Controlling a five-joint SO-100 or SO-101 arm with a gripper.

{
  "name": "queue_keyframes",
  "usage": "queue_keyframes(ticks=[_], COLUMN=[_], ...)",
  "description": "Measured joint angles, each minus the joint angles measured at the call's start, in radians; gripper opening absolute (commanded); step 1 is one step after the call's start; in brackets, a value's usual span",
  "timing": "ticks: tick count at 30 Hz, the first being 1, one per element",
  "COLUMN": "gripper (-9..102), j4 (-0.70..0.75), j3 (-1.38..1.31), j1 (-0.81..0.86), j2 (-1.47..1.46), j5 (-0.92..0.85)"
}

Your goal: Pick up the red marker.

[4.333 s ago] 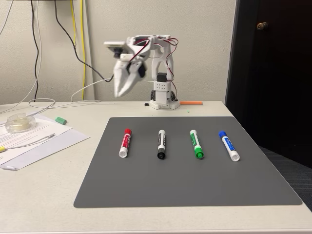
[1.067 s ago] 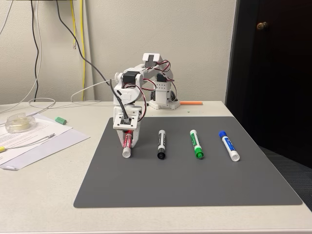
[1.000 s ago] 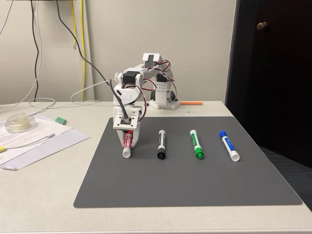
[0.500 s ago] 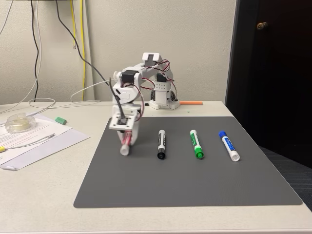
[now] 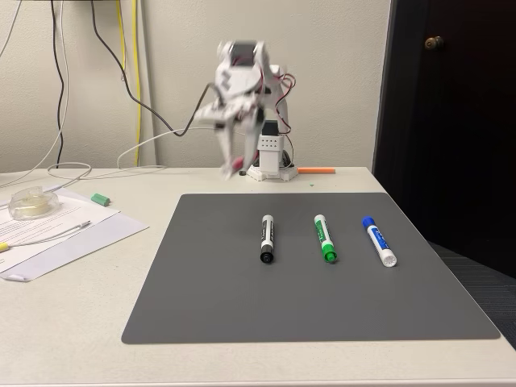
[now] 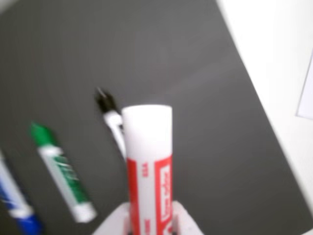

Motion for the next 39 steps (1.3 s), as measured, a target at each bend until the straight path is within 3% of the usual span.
queue_keyframes(ticks=[9,16,19,24,33,39], gripper=[3,3,3,3,3,3], j4=[-0.106,-0.19,-0.247,-0.499,-0.838,-0.936], j3=[0.002,0.003,0.126,0.646,1.348,1.499], j1=[-0.192,-0.198,-0.198,-0.198,-0.195,-0.169], j2=[0.153,0.256,0.371,0.729,1.19,1.315], j5=[0.525,0.865,0.92,0.948,0.974,1.002])
